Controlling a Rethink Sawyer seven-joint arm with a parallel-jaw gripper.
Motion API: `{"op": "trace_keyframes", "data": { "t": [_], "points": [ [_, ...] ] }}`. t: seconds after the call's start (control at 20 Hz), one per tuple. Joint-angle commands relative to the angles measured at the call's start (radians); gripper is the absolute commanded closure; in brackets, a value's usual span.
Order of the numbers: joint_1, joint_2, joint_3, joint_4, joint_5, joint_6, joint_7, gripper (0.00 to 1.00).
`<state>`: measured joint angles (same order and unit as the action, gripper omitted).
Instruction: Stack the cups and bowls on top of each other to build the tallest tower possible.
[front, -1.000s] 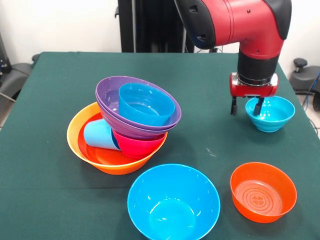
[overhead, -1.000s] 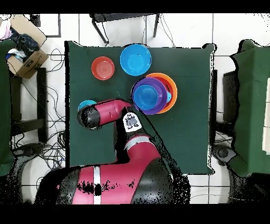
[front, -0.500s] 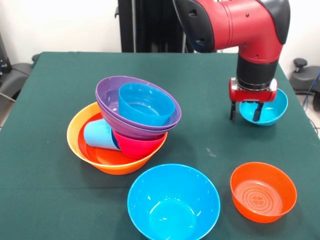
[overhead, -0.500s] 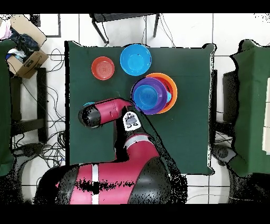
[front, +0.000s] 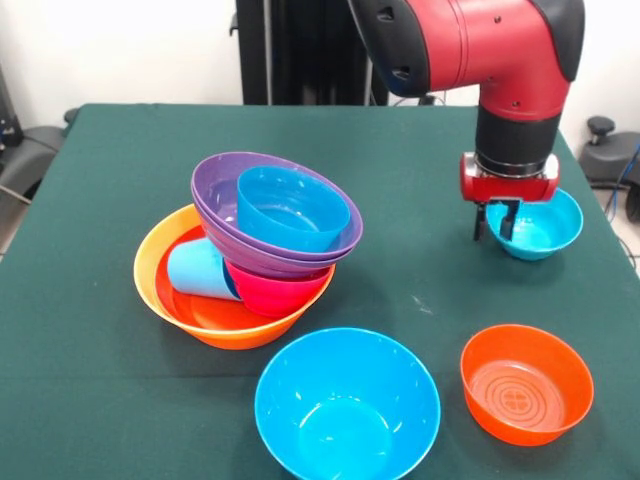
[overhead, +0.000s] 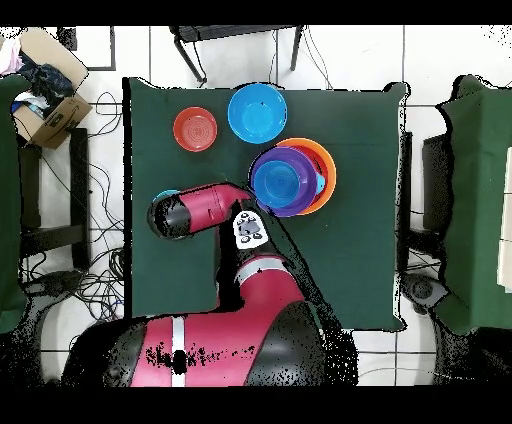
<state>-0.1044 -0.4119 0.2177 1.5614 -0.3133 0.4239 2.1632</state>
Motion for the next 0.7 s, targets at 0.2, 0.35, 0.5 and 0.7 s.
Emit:
{"op": "trace_keyframes", "data": {
  "t": [0.2,0.35,0.5,0.7],
  "points": [
    [-0.037,-0.023,0.070,0.001,-0.002,-0.001,-0.004,1.00],
    [-0.049,-0.065,0.077,0.037,0.007,0.016,-0.003,1.00],
    [-0.079,-0.110,0.097,0.066,0.021,0.049,-0.020,1.00],
    [-0.151,-0.231,0.157,0.162,0.047,0.116,-0.076,1.00]
  ]
}}
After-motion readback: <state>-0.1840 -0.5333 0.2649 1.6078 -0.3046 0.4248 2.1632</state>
